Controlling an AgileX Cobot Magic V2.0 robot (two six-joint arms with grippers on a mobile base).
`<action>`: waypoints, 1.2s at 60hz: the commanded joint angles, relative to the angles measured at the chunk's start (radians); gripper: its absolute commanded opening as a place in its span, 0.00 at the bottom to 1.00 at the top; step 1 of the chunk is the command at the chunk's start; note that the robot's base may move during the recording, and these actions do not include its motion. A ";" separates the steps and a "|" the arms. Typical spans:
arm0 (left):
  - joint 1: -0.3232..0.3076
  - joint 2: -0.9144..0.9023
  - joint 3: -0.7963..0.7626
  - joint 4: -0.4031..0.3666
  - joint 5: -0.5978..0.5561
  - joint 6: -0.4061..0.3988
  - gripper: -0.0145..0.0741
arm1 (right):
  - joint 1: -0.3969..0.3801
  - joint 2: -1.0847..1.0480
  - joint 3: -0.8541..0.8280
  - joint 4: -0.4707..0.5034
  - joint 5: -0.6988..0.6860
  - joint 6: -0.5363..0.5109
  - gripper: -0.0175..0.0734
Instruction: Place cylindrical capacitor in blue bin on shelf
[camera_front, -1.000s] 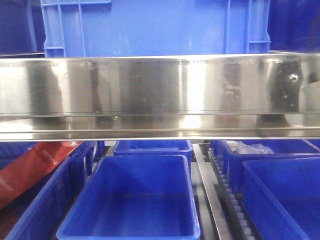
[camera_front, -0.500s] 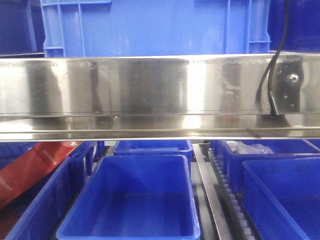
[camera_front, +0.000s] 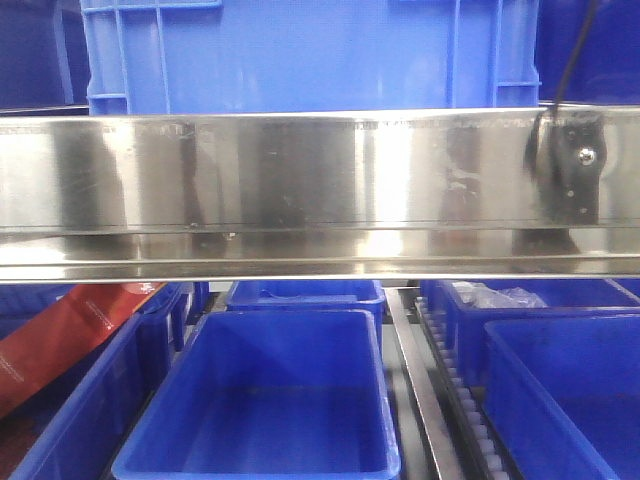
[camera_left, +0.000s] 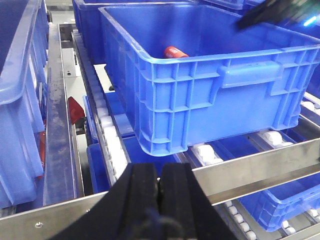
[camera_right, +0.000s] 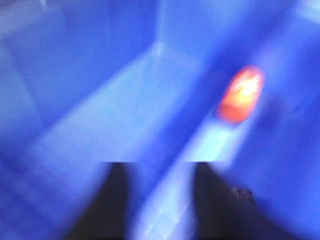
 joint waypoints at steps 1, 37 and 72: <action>0.004 -0.005 0.000 -0.007 -0.022 -0.009 0.10 | -0.024 -0.077 -0.002 -0.001 0.028 -0.001 0.11; 0.004 -0.005 0.007 0.028 -0.042 -0.009 0.10 | -0.138 -0.691 0.799 -0.008 -0.344 0.013 0.02; 0.004 -0.005 0.072 0.041 -0.112 -0.009 0.10 | -0.138 -1.410 1.512 -0.008 -0.600 0.013 0.02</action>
